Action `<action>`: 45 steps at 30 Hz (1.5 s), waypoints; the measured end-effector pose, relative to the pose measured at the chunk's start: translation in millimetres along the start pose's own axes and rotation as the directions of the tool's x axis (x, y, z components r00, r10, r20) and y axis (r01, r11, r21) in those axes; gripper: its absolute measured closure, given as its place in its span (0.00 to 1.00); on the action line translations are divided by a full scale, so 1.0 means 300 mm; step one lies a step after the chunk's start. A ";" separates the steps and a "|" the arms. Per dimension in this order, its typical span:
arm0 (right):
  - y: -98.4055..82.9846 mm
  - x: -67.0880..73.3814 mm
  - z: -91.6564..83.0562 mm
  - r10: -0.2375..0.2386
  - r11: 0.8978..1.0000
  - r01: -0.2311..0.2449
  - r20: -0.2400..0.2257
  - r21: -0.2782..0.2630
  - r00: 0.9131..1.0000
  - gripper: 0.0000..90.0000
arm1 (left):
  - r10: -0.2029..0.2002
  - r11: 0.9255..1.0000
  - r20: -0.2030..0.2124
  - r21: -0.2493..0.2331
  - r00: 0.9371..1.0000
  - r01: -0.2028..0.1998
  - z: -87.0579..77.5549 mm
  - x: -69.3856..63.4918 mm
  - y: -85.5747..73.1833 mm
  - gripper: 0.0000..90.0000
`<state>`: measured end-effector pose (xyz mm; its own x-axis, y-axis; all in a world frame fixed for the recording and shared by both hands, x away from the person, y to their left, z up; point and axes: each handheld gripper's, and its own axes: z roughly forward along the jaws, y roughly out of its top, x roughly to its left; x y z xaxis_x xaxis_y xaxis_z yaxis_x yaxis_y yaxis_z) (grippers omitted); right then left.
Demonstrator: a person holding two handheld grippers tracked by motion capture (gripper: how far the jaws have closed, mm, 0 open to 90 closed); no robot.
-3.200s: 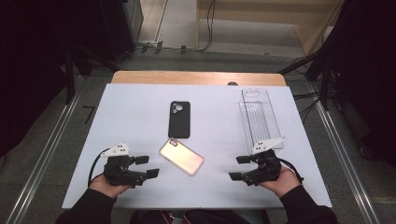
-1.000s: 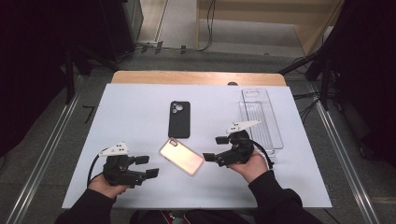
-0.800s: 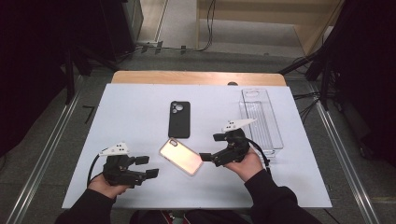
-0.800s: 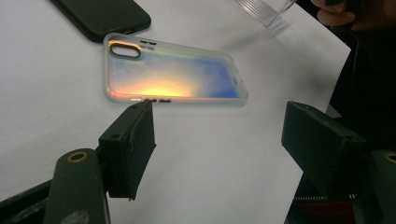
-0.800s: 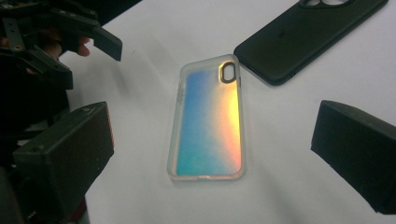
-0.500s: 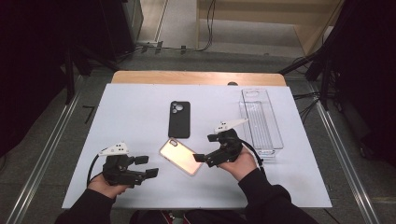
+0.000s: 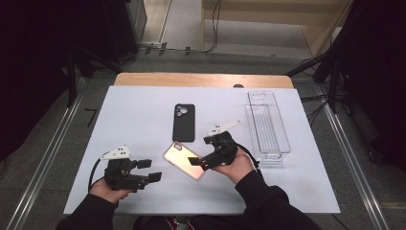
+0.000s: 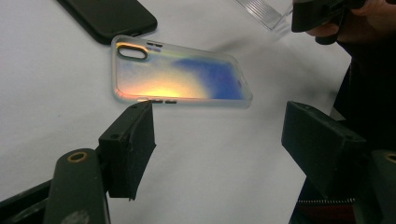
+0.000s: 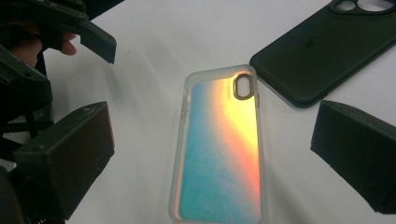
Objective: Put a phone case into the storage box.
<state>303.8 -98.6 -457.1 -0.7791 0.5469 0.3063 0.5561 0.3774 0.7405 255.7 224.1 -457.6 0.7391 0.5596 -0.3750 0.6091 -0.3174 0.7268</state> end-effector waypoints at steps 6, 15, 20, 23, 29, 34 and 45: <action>0.016 0.005 0.034 -0.001 1.000 0.001 0.019 0.005 1.000 0.00 | 0.001 1.000 0.001 0.001 1.000 -0.001 -0.002 0.001 0.000 0.29; 0.025 0.008 0.079 -0.007 1.000 0.007 0.037 0.017 0.999 0.00 | -0.003 1.000 0.000 0.001 1.000 0.003 -0.003 0.002 0.000 0.29; 0.010 0.005 0.101 -0.007 0.999 0.006 0.032 0.032 0.999 0.00 | -0.002 1.000 -0.002 -0.001 1.000 0.002 -0.004 0.003 0.001 0.29; -0.002 0.001 0.111 0.005 0.999 -0.006 0.026 0.032 1.000 0.00 | -0.001 1.000 -0.001 -0.004 1.000 0.001 -0.004 0.002 0.000 0.29; -0.023 -0.007 0.129 0.008 0.999 -0.009 0.016 0.031 1.000 0.00 | -0.002 1.000 0.002 -0.003 1.000 0.002 -0.004 0.002 0.000 0.29; -0.037 0.000 0.149 -0.003 0.999 0.001 0.038 0.050 0.999 0.00 | -0.002 1.000 0.003 -0.010 1.000 0.002 -0.007 0.003 0.000 0.29; -0.067 0.008 0.185 -0.020 0.995 0.015 0.054 0.095 0.998 0.00 | 0.000 1.000 0.002 -0.009 1.000 0.000 -0.007 0.002 0.001 0.29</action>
<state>306.7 -63.5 -504.5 -0.7732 0.5791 0.2584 0.5695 0.4550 0.6846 255.7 226.1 -456.3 0.7397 0.5580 -0.3762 0.6066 -0.3108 0.7317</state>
